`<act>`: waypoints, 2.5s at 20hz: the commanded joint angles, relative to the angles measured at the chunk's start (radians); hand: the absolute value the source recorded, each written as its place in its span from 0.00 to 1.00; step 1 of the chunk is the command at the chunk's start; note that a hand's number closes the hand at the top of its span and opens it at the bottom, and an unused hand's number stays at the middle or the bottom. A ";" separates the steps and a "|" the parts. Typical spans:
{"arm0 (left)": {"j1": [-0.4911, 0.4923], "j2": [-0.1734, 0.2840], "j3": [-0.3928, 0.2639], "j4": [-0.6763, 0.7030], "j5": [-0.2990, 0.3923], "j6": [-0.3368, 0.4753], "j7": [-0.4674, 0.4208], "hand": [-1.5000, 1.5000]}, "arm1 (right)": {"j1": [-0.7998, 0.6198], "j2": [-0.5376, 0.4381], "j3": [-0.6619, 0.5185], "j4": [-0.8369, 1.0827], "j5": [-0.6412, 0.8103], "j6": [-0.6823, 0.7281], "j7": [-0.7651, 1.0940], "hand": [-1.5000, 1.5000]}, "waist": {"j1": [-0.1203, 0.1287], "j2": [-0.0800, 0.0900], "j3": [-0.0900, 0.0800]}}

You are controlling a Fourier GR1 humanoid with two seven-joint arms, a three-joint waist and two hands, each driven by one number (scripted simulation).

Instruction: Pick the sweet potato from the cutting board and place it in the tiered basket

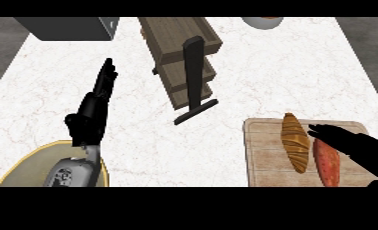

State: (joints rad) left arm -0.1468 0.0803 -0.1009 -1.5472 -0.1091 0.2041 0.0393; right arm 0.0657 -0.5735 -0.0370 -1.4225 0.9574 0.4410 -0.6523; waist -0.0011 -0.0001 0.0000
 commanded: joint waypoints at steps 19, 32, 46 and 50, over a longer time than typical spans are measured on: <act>-0.005 -0.015 -0.009 -0.007 -0.035 -0.018 0.026 0.50 | -0.119 0.273 0.306 -0.341 0.430 -0.006 0.470 1.00 | 0.031 -0.018 -0.021; -0.012 -0.041 -0.028 -0.006 -0.053 0.001 0.039 0.50 | -0.438 0.571 0.616 -0.683 0.492 0.476 1.189 1.00 | 0.017 -0.017 -0.005; -0.026 -0.044 -0.013 0.007 -0.037 -0.005 0.031 0.50 | -0.915 0.573 0.341 -0.695 0.098 0.580 1.571 1.00 | 0.035 -0.018 -0.008; -0.048 -0.038 -0.016 0.013 -0.031 -0.024 0.048 0.50 | -1.017 0.573 0.223 -0.609 -0.054 0.481 1.627 1.00 | 0.051 -0.018 -0.007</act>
State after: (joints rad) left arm -0.1808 0.0464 -0.1132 -1.5366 -0.1460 0.1880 0.0765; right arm -0.8463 -0.0064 0.2795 -2.0923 1.0337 0.9280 0.8423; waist 0.0391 -0.0180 -0.0075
